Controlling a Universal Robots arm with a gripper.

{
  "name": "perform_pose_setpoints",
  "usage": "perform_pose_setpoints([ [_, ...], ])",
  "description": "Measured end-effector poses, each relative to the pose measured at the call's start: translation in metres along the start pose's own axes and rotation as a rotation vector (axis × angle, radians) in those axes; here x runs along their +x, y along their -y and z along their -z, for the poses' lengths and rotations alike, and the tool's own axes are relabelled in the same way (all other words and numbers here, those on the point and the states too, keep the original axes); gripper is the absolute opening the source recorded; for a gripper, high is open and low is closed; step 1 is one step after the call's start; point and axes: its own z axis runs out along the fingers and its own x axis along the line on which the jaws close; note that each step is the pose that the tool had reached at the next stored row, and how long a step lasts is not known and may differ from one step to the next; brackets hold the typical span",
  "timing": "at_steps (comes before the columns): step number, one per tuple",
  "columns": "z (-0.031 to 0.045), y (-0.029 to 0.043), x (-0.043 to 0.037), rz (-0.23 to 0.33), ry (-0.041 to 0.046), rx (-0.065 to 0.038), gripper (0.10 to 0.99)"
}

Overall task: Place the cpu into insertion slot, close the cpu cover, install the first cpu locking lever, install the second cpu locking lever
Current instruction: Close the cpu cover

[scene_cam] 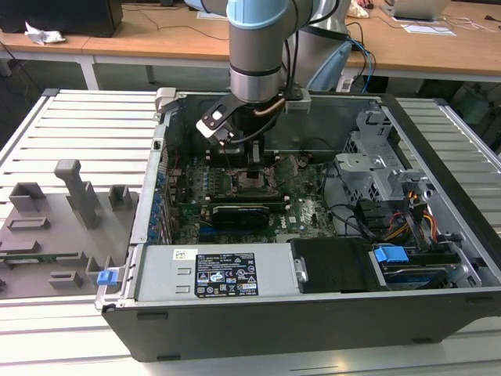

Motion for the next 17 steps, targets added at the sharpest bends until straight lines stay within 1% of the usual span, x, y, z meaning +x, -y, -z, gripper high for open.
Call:
perform_pose_setpoints([
  [6, 0.0061, -0.0003, -0.0001, 0.000, 0.0001, 0.000, 0.106],
  [10, 0.0151, -0.0009, -0.0002, 0.000, 0.0001, 0.000, 0.106],
  [11, 0.0201, -0.0011, -0.0003, 0.000, 0.0001, 0.000, 0.106],
  [14, 0.0387, -0.0022, -0.0004, 0.000, 0.0009, 0.001, 0.106],
  [15, 0.0425, -0.0024, -0.0004, 0.000, 0.0009, 0.001, 0.106],
  [16, 0.0429, -0.0026, -0.0016, 0.000, 0.0006, 0.001, 0.106],
  [17, 0.0430, -0.0025, -0.0048, 0.000, 0.0009, 0.001, 0.106],
])
